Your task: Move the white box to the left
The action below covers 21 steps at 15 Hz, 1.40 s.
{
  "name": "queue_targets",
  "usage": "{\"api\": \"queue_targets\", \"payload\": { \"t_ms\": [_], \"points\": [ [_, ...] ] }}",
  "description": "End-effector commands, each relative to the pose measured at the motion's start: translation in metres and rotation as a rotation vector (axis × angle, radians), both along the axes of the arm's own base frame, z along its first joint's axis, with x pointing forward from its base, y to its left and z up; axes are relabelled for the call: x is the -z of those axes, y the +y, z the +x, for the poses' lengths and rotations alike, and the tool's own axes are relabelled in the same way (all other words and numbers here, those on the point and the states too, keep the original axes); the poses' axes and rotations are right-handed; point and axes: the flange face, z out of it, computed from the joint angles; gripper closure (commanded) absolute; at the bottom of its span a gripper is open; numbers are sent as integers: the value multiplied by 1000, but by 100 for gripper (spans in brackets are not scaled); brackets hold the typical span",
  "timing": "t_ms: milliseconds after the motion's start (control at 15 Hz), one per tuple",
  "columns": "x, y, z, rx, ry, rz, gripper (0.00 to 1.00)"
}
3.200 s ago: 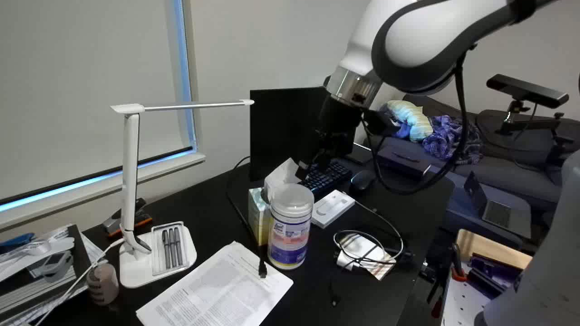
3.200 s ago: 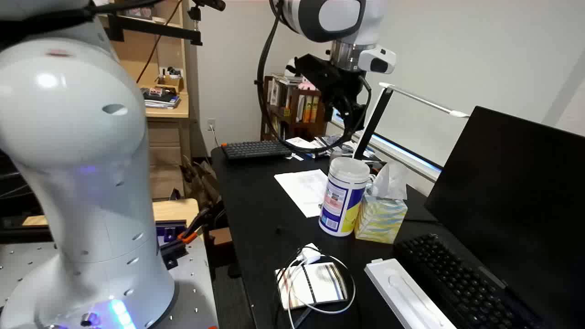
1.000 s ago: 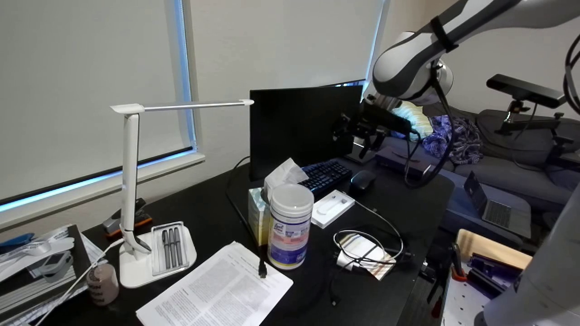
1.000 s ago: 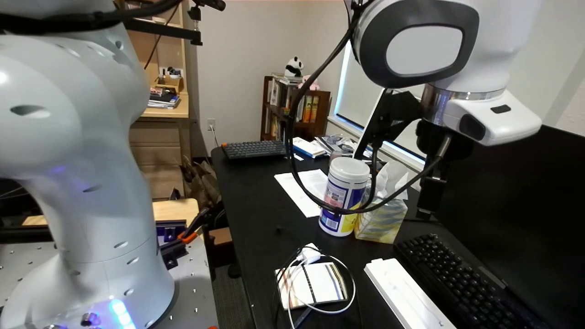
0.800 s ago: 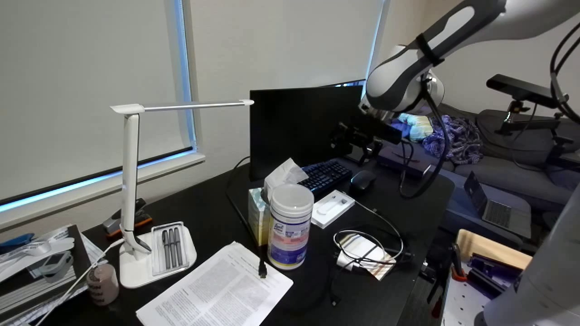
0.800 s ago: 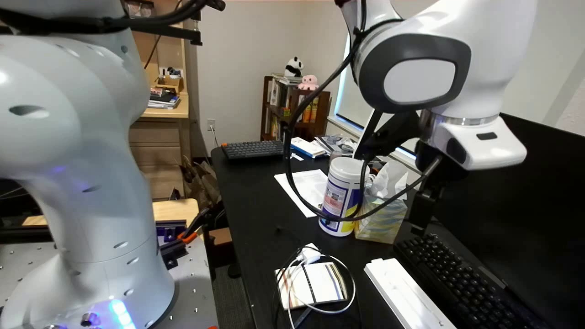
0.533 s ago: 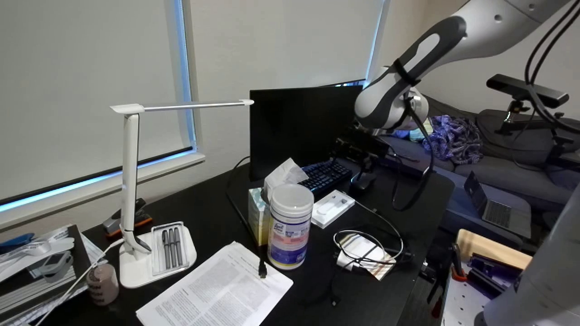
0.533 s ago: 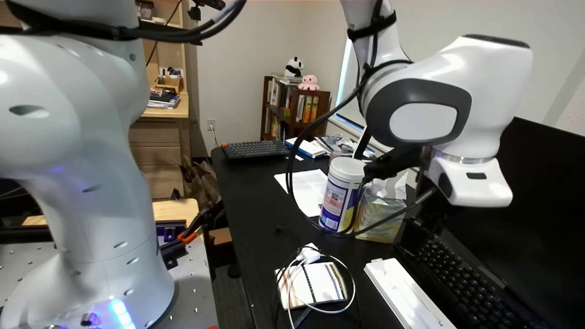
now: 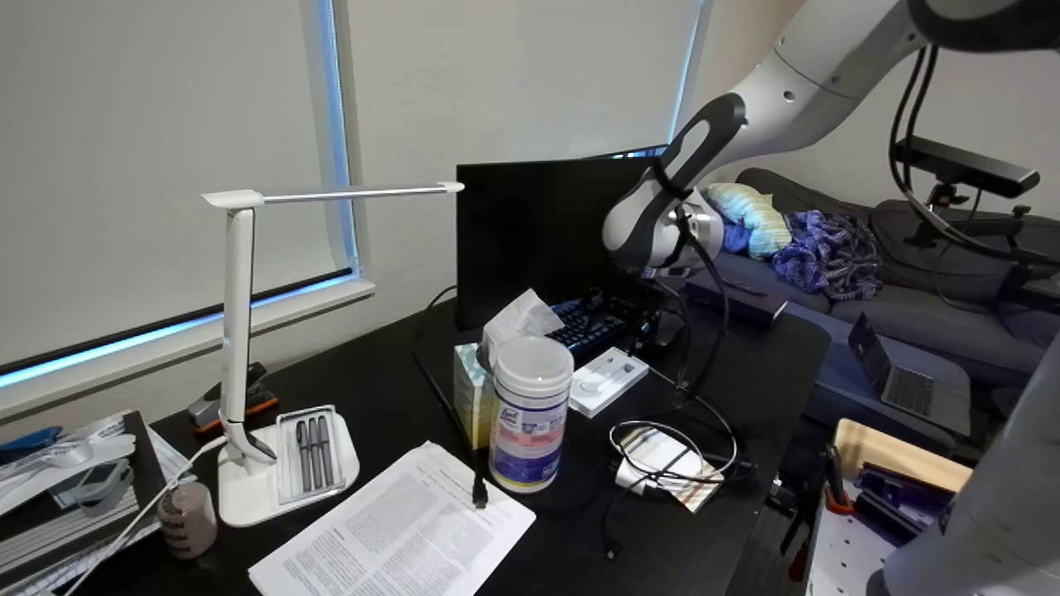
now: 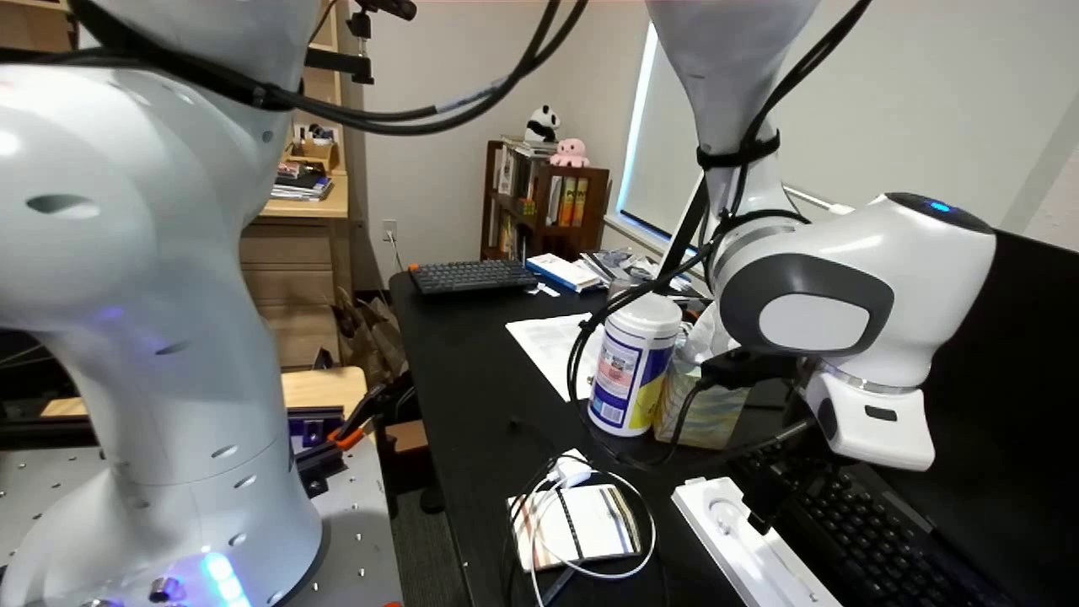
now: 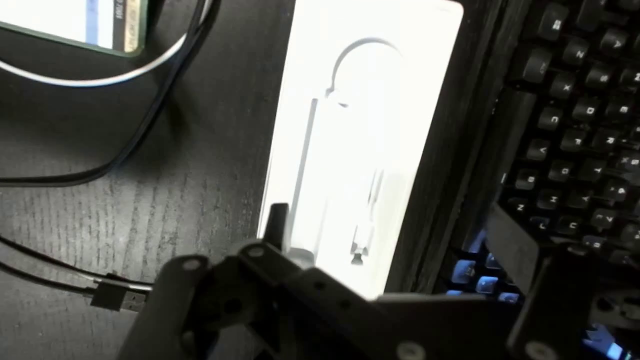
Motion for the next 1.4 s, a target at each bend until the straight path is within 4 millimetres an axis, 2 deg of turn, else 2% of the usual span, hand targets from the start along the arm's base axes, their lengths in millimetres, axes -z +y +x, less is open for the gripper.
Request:
{"api": "queue_targets", "payload": {
  "t_ms": [0, 67, 200, 467, 933, 1000, 1133, 1333],
  "points": [
    [29, -3, 12, 70, 4, -3, 0],
    [35, -3, 11, 69, 9, -2, 0],
    [30, -4, 7, 40, 25, 5, 0],
    [31, -4, 5, 47, 14, -5, 0],
    [56, -3, -10, 31, 6, -34, 0],
    [58, -1, -12, 29, 1, -39, 25],
    [63, 1, -13, 24, 6, -44, 32],
    [65, 4, -13, 22, 6, -44, 53]
  ]
}}
